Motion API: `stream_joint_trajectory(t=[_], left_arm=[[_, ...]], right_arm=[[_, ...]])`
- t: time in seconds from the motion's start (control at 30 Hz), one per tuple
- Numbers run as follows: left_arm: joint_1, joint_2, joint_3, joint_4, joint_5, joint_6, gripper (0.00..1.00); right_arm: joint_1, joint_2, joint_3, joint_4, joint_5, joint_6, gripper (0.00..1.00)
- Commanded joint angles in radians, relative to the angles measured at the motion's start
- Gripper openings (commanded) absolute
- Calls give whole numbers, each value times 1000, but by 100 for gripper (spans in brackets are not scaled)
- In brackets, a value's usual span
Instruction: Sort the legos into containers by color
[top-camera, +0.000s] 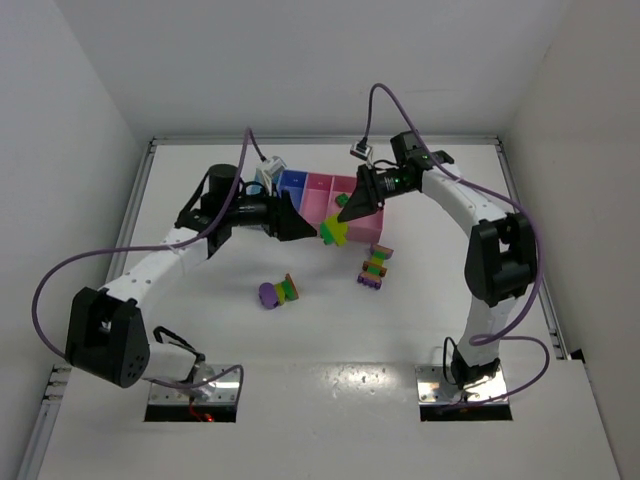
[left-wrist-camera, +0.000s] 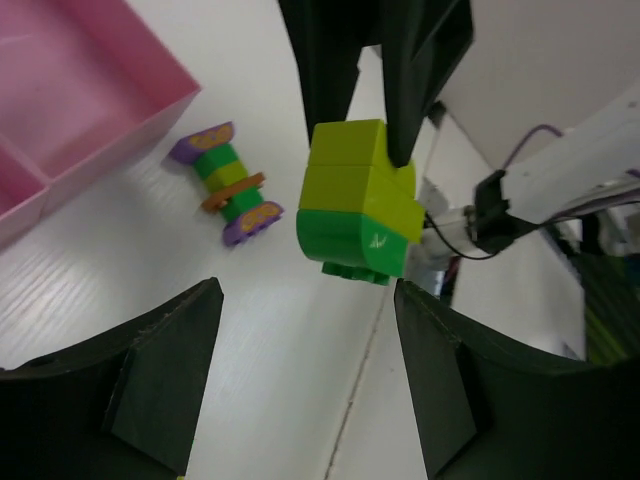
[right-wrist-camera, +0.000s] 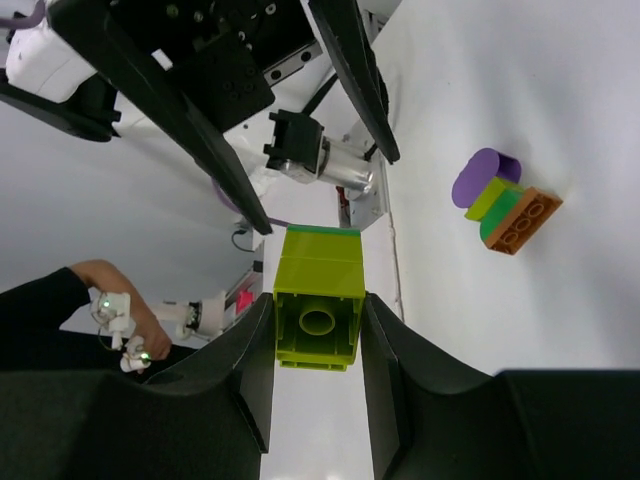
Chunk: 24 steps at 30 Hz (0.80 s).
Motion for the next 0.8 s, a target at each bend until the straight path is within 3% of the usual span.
stream_joint_trajectory(t=[0.0, 0.3, 0.77], left_arm=[[39, 37, 2, 222, 266, -186, 75], [48, 97, 23, 207, 310, -163, 66], [57, 133, 56, 221, 341, -138, 60]], right_arm=[[2, -33, -9, 50, -81, 4, 5], [22, -33, -9, 154, -99, 99, 5], [52, -15, -9, 208, -109, 140, 5]])
